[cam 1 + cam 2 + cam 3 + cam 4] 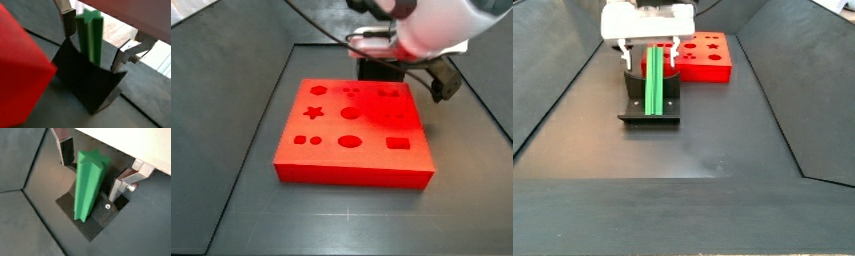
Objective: Pick up the star object. Move up. Place the star object on the fixture. Regrasp the star object. Move to above the board. Insert the star object.
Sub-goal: Regrasp the star object, then move to above the board.
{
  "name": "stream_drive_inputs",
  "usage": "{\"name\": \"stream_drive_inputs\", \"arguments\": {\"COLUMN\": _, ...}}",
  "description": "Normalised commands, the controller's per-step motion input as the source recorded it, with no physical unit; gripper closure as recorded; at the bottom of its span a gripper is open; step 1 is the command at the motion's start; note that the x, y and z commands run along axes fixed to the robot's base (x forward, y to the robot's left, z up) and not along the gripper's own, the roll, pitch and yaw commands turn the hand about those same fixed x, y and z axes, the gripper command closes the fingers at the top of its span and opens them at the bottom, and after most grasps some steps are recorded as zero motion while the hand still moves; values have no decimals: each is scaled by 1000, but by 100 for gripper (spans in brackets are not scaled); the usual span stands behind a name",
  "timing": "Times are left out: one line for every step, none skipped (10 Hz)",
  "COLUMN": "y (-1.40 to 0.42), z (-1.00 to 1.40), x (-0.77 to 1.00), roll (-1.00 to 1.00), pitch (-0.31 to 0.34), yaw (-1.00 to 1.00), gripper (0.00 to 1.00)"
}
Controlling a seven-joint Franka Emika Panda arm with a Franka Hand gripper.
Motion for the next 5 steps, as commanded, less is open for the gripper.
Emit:
{"name": "stream_drive_inputs", "arguments": {"y": 0, "z": 0, "x": 0, "roll": 0, "pitch": 0, "yaw": 0, "gripper": 100}}
{"name": "stream_drive_inputs", "arguments": {"y": -151, "z": 1000, "x": -30, "roll": 23, "pitch": 178, "yaw": 99, "gripper": 100}}
{"name": "stream_drive_inputs", "arguments": {"y": -151, "z": 1000, "x": -30, "roll": 13, "pitch": 174, "yaw": 99, "gripper": 100}}
{"name": "stream_drive_inputs", "arguments": {"y": -141, "z": 1000, "x": -26, "roll": -4, "pitch": 158, "yaw": 113, "gripper": 100}}
{"name": "stream_drive_inputs", "arguments": {"y": -134, "z": 1000, "x": -24, "roll": -29, "pitch": 140, "yaw": 126, "gripper": 100}}
